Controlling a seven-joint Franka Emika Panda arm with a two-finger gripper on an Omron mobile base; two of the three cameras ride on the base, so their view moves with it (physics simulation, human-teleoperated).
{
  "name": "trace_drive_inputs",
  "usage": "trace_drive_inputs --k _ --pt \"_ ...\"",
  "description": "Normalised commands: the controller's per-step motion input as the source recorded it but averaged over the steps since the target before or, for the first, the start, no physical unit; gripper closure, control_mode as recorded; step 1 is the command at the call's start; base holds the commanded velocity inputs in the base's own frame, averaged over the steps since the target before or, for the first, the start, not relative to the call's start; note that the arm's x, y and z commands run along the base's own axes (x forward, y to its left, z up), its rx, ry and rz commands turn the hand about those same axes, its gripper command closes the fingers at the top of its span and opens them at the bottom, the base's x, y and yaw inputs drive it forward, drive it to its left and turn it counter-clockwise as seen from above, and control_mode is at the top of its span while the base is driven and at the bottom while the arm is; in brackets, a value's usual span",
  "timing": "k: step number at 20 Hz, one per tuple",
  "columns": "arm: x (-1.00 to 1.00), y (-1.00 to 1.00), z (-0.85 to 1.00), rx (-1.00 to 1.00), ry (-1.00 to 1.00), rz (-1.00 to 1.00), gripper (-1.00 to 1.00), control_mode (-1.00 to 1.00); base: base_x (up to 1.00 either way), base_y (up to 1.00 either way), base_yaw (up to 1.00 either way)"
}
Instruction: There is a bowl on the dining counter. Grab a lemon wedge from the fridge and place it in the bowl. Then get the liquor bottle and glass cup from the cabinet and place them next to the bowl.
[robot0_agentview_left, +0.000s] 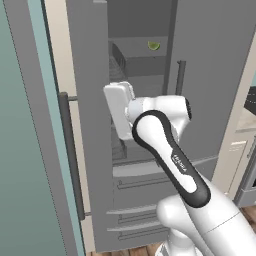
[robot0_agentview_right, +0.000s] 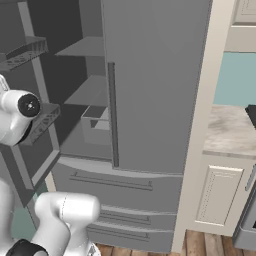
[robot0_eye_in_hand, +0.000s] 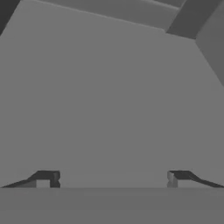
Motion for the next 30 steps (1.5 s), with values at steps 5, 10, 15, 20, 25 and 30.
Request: trace_drive_inputs --k 5,10,15,20,25,30 --pt "-0.34 -0.68 0.45 0.0 -0.08 -0.03 -1.0 -1.0 0.0 0.0 0.0" --pt "-0.36 -1.0 0.51 0.0 -0.09 -0.07 -1.0 -1.0 0.0 0.0 0.0" --pt "-0.21 -1.0 0.38 -0.01 -0.06 -0.06 -1.0 -1.0 0.0 0.0 0.0" --pt "0.07 -0.97 0.08 -0.12 -0.04 -0.04 -1.0 -1.0 0.0 0.0 0.0" --pt "0.15 -0.81 0.0 -0.26 -0.16 -0.01 -1.0 -1.0 0.0 0.0 0.0" --pt "0.06 -0.68 0.0 -0.31 -0.24 0.0 -1.0 -1.0 0.0 0.0 0.0"
